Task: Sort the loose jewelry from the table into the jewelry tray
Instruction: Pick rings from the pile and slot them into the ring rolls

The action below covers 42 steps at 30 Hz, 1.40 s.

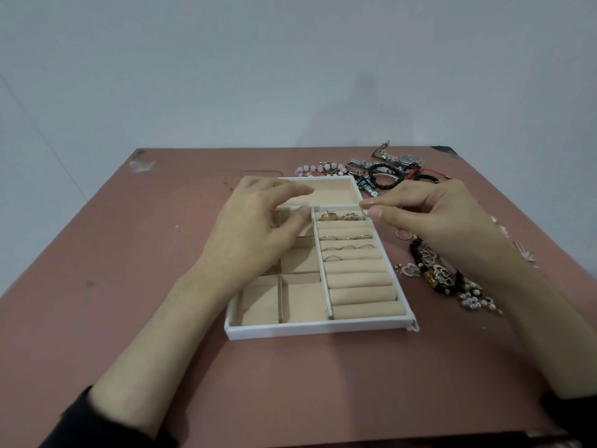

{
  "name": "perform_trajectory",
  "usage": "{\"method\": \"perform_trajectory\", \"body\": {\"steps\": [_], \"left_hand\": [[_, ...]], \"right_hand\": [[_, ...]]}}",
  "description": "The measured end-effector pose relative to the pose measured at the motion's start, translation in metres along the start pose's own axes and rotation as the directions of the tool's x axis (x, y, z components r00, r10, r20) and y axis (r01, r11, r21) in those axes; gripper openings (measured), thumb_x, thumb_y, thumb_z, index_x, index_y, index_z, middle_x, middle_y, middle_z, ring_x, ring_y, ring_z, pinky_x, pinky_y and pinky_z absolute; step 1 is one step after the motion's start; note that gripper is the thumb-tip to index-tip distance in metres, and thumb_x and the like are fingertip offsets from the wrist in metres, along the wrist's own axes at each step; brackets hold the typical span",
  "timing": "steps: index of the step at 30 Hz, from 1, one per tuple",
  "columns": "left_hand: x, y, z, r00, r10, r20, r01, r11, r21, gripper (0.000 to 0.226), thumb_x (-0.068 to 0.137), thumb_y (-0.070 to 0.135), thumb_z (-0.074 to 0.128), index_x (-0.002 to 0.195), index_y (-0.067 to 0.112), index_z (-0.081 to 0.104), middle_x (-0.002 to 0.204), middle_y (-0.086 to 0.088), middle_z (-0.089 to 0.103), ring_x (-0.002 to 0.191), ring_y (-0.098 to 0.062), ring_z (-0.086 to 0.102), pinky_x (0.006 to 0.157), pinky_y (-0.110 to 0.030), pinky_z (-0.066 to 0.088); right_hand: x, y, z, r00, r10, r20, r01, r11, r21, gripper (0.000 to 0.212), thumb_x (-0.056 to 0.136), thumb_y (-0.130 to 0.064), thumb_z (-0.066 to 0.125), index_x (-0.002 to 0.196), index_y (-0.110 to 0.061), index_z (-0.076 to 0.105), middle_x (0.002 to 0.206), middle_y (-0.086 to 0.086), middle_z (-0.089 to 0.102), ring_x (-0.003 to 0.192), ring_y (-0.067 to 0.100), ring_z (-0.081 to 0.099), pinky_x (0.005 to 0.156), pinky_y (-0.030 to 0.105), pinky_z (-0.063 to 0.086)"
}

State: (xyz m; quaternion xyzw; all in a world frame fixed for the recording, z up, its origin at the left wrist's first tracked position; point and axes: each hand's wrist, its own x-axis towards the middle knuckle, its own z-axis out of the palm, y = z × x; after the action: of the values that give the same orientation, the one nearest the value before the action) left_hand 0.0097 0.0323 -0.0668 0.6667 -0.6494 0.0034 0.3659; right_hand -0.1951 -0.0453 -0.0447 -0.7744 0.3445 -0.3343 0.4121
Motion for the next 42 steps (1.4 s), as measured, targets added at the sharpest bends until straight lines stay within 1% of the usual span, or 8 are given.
{"method": "perform_trajectory", "body": {"steps": [2, 5, 9, 14, 21, 26, 33, 42], "left_hand": [[0.000, 0.000, 0.000, 1.000, 0.008, -0.010, -0.008, 1.000, 0.007, 0.030, 0.088, 0.041, 0.054, 0.114, 0.030, 0.064, 0.116, 0.012, 0.062, 0.115, -0.012, 0.045, 0.089, -0.017, 0.028], [-0.001, 0.001, 0.001, 1.000, 0.003, -0.021, -0.004, 1.000, -0.003, 0.028, 0.089, 0.037, 0.057, 0.115, 0.028, 0.064, 0.118, 0.010, 0.062, 0.117, -0.011, 0.044, 0.091, -0.016, 0.027], [-0.001, 0.000, 0.001, 0.999, 0.018, -0.029, -0.018, 1.000, 0.004, 0.028, 0.087, 0.037, 0.056, 0.112, 0.028, 0.065, 0.115, 0.010, 0.063, 0.115, -0.012, 0.045, 0.088, -0.013, 0.025], [0.000, 0.000, 0.002, 0.999, 0.028, -0.031, -0.027, 1.000, 0.015, 0.030, 0.083, 0.031, 0.052, 0.107, 0.025, 0.068, 0.111, 0.008, 0.064, 0.112, -0.013, 0.046, 0.086, 0.004, 0.019], [0.000, -0.001, 0.000, 0.999, 0.018, -0.037, -0.018, 1.000, 0.015, 0.028, 0.082, 0.015, 0.056, 0.105, 0.023, 0.069, 0.110, 0.008, 0.063, 0.113, -0.012, 0.045, 0.088, 0.002, 0.022], [0.000, 0.000, -0.001, 0.999, 0.009, -0.040, -0.008, 1.000, 0.015, 0.029, 0.080, 0.010, 0.058, 0.103, 0.022, 0.070, 0.109, 0.006, 0.064, 0.113, -0.013, 0.045, 0.087, 0.005, 0.019], [0.001, -0.001, 0.000, 0.999, 0.010, -0.033, -0.009, 1.000, 0.022, 0.030, 0.079, 0.011, 0.055, 0.102, 0.023, 0.070, 0.109, 0.005, 0.064, 0.113, -0.014, 0.046, 0.088, 0.004, 0.020], [0.001, -0.001, 0.000, 1.000, 0.009, -0.023, -0.009, 1.000, 0.027, 0.034, 0.076, 0.017, 0.049, 0.102, 0.025, 0.070, 0.109, 0.007, 0.063, 0.112, -0.013, 0.046, 0.088, 0.004, 0.020]], "right_hand": [[-0.002, -0.003, 0.001, 0.998, -0.016, 0.065, 0.017, 1.000, -0.006, 0.011, 0.076, -0.014, 0.073, 0.085, -0.021, 0.077, 0.082, -0.001, 0.071, 0.079, 0.005, 0.064, 0.077, 0.018, 0.048], [-0.005, -0.004, 0.007, 0.991, -0.068, 0.113, 0.072, 0.997, -0.031, 0.012, 0.073, -0.012, 0.076, 0.083, -0.018, 0.077, 0.077, 0.010, 0.069, 0.075, 0.032, 0.062, 0.069, 0.040, 0.048], [-0.005, 0.003, 0.010, 0.974, -0.154, 0.165, 0.176, 0.976, -0.129, 0.013, 0.071, -0.011, 0.078, 0.081, -0.018, 0.078, 0.071, -0.002, 0.069, 0.065, 0.008, 0.059, 0.059, 0.011, 0.036], [-0.004, 0.009, 0.015, 0.930, -0.327, 0.169, 0.364, 0.881, -0.303, 0.012, 0.072, -0.019, 0.077, 0.083, -0.014, 0.078, 0.070, -0.002, 0.068, 0.065, 0.015, 0.059, 0.058, 0.012, 0.040], [-0.005, 0.012, 0.021, 0.827, -0.526, 0.198, 0.554, 0.705, -0.442, 0.023, 0.079, -0.025, 0.062, 0.080, -0.008, 0.077, 0.065, 0.001, 0.064, 0.067, 0.009, 0.050, 0.064, 0.000, 0.036], [-0.006, 0.011, 0.019, 0.824, -0.498, 0.270, 0.567, 0.710, -0.418, 0.027, 0.081, -0.029, 0.057, 0.083, -0.011, 0.078, 0.069, 0.000, 0.064, 0.067, 0.010, 0.053, 0.058, 0.019, 0.044], [-0.008, 0.008, 0.013, 0.876, -0.392, 0.280, 0.477, 0.785, -0.394, 0.020, 0.074, -0.014, 0.064, 0.090, -0.017, 0.076, 0.071, -0.005, 0.062, 0.066, 0.004, 0.053, 0.060, 0.007, 0.037], [-0.007, 0.006, 0.012, 0.910, -0.341, 0.234, 0.406, 0.844, -0.350, 0.004, 0.072, -0.017, 0.067, 0.074, -0.015, 0.071, 0.067, -0.012, 0.061, 0.067, 0.009, 0.056, 0.063, 0.008, 0.040]]}}
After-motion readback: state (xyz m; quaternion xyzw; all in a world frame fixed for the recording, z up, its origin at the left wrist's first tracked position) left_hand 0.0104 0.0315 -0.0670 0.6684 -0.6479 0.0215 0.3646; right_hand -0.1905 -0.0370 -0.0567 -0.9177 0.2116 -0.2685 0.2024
